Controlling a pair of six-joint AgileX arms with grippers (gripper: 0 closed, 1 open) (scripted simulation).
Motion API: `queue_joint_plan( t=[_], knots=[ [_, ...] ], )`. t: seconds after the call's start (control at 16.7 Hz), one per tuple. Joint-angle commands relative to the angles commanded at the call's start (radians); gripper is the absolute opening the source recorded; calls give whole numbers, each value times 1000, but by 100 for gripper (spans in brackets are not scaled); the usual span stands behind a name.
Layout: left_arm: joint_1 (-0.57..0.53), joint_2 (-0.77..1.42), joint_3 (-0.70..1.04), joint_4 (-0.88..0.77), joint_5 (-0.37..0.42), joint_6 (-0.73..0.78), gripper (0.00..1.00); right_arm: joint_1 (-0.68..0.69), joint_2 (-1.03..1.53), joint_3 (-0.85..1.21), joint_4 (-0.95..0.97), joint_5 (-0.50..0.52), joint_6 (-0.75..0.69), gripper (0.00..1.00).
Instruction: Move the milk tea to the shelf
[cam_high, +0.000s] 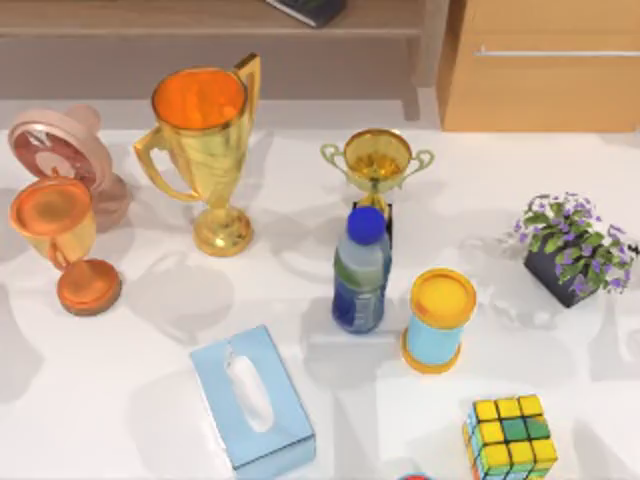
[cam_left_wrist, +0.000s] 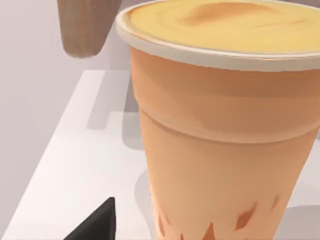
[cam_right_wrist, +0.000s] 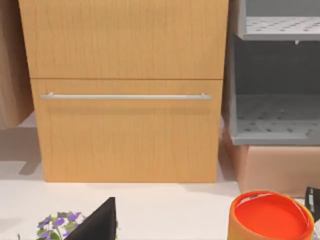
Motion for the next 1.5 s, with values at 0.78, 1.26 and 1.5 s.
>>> queue_joint_plan(
  t=[0.78,1.26,1.5],
  knots=[
    [-122,110,193,-68,-120,-23,100,0,0,0,0,0,0,100],
    [-168,150,266,-95,-165,-30,92,0,0,0,0,0,0,100],
    [-168,150,266,-95,-165,-30,62,0,0,0,0,0,0,100]
  ],
)
